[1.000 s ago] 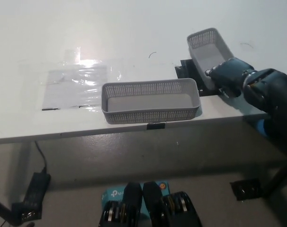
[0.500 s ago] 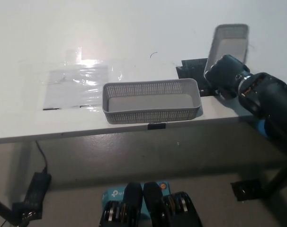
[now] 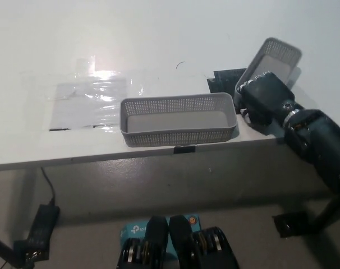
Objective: The robot uses its right hand to pick up the grey box kept on the middle on the desk and place it on top of another box next to it in a right angle
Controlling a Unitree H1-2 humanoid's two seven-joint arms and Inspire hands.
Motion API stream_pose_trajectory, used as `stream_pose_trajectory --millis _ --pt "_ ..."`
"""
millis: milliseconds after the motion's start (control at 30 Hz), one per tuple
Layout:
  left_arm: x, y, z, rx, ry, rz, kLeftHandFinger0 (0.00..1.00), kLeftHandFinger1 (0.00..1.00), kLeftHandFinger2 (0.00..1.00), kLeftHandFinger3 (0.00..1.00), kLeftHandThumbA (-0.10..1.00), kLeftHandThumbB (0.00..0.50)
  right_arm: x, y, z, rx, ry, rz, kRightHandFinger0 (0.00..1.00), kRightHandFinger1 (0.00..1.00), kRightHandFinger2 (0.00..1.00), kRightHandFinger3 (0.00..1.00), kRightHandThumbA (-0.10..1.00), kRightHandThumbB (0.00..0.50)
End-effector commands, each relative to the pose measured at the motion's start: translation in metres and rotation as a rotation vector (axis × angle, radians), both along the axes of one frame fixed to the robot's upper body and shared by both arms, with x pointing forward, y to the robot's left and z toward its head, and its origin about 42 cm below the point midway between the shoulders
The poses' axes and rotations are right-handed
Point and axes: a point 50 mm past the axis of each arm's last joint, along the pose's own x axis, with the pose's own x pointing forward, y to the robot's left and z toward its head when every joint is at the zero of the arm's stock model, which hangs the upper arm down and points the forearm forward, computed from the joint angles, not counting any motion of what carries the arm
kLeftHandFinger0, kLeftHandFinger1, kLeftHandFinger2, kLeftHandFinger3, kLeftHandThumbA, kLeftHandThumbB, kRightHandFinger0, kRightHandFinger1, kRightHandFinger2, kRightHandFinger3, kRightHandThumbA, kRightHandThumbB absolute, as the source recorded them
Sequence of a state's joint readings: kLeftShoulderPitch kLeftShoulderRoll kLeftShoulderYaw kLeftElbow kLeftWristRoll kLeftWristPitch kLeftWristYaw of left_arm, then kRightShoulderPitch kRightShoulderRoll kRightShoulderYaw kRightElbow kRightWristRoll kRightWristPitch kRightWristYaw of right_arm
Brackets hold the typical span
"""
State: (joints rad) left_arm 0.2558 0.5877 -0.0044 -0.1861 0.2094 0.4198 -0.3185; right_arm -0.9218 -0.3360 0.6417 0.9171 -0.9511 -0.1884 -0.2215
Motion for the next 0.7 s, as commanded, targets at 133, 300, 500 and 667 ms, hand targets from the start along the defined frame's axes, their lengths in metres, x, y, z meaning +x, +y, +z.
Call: stream_pose_trajectory --millis 133,300,500,667 --pt "-0.0061 0.0043 0.0077 0.031 -0.026 -0.008 0.09 0.00 0.00 0.08 0.99 0.229 0.0048 0.0027 0.0410 0.322 -0.148 0.111 0.00 0.14 0.49 0.57 -0.10 0.235" --pt "-0.0047 0.0039 0.0086 0.027 -0.033 -0.006 0.07 0.00 0.00 0.05 1.00 0.281 0.0090 -0.0010 0.0469 0.257 -0.106 0.120 0.00 0.01 0.41 0.82 -0.10 0.042" --pt "-0.0028 0.0047 0.0081 0.019 -0.045 -0.005 0.10 0.00 0.00 0.02 1.00 0.299 0.0107 -0.0018 0.0503 0.204 -0.068 0.127 0.00 0.01 0.28 0.07 -0.10 0.001" --pt "-0.0034 0.0036 0.0116 0.016 -0.037 0.001 0.07 0.00 0.01 0.07 1.00 0.274 0.0091 -0.0004 0.0484 0.171 -0.141 0.146 0.00 0.02 0.35 0.05 -0.10 0.180"
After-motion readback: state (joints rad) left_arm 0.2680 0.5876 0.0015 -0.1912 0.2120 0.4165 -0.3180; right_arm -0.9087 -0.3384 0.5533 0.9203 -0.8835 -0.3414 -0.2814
